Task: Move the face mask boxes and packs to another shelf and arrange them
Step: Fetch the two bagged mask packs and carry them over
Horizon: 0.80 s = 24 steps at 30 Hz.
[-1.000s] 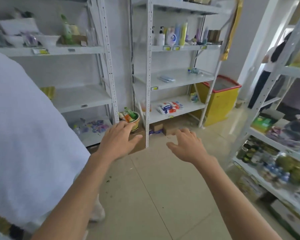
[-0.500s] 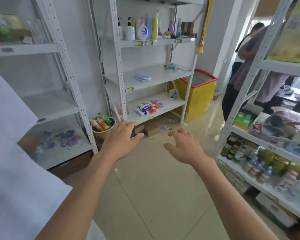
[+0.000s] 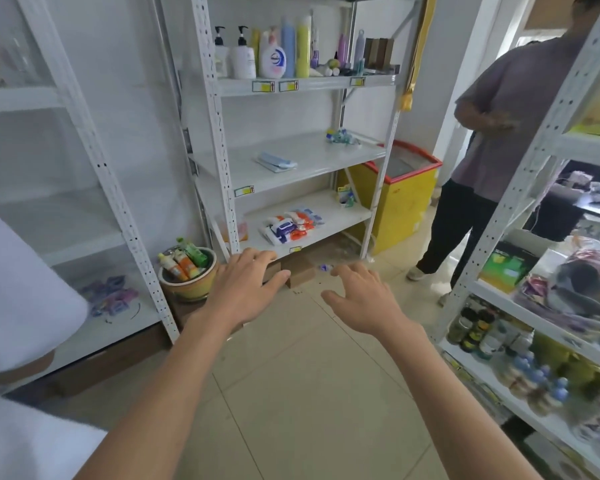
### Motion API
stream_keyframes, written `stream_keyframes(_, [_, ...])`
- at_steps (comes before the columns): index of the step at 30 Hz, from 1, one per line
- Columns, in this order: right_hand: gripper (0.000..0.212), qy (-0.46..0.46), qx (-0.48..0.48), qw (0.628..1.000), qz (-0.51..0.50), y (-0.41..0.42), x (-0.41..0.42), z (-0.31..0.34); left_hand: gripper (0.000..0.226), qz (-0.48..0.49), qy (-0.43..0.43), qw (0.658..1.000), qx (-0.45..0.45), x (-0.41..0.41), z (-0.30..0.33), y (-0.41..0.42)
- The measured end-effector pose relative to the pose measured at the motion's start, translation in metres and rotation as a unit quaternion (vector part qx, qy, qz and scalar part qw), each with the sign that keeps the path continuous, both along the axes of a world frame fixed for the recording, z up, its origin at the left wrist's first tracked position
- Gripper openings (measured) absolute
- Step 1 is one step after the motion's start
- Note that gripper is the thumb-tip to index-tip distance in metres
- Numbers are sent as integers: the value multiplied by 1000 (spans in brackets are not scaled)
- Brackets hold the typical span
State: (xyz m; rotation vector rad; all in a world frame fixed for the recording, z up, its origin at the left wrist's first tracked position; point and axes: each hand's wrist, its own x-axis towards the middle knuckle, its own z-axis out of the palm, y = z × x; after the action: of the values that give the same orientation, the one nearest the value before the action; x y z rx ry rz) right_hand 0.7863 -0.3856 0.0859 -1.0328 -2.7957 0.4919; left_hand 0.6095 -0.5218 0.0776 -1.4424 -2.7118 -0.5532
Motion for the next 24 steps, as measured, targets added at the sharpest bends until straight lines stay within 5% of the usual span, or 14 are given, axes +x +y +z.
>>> stream_keyframes(24, [67,-30,3,999,27,269,-223,-23,70,12,-49,999,6,-223,-31,255])
